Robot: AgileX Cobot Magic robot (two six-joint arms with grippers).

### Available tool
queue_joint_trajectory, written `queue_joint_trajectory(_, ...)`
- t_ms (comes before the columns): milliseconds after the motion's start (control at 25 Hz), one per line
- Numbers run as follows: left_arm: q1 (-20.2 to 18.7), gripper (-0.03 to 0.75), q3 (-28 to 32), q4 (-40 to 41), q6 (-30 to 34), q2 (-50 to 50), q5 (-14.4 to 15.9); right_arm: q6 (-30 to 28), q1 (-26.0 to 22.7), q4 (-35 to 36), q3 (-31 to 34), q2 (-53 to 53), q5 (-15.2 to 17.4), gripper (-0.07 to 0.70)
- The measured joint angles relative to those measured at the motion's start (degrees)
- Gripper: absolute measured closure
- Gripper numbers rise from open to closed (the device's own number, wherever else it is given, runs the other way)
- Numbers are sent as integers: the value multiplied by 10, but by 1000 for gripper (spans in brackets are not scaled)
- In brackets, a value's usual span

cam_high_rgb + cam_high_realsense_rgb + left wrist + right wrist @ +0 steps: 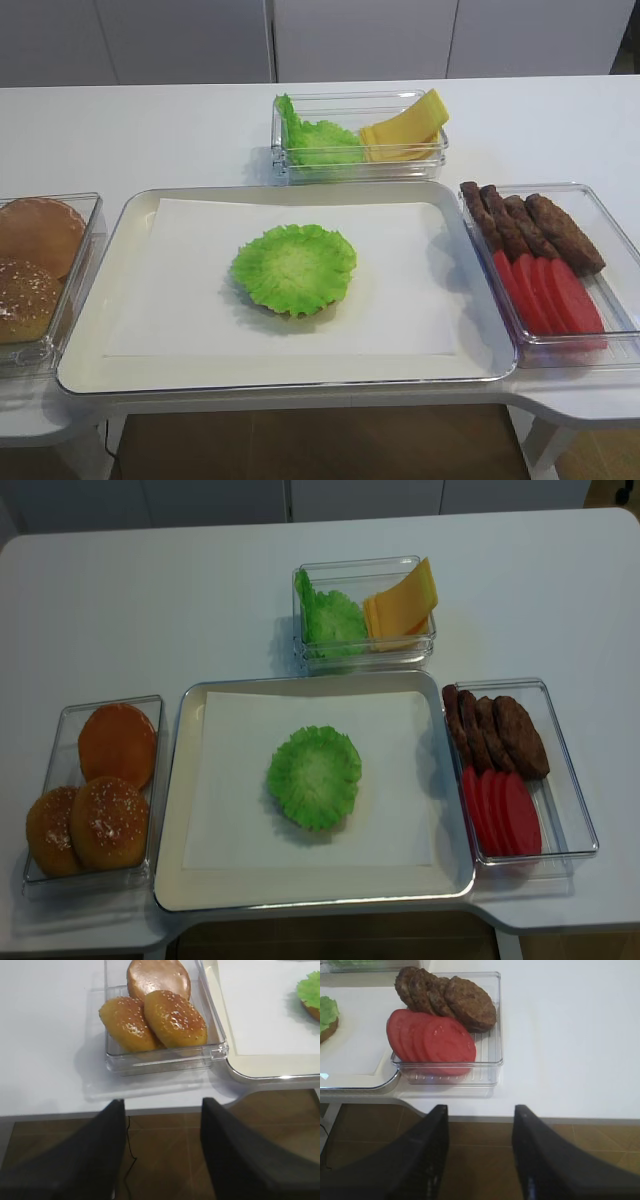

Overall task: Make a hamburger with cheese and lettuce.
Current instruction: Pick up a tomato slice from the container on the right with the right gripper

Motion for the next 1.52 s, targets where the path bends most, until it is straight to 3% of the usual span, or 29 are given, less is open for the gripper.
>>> queue_joint_trajectory(1400, 0, 349, 0, 0, 0, 0, 0, 0, 0, 0, 0, 0, -3, 310)
queue_joint_trajectory(1520, 0, 349, 0, 0, 0, 0, 0, 27, 0, 2, -1, 0, -11, 310)
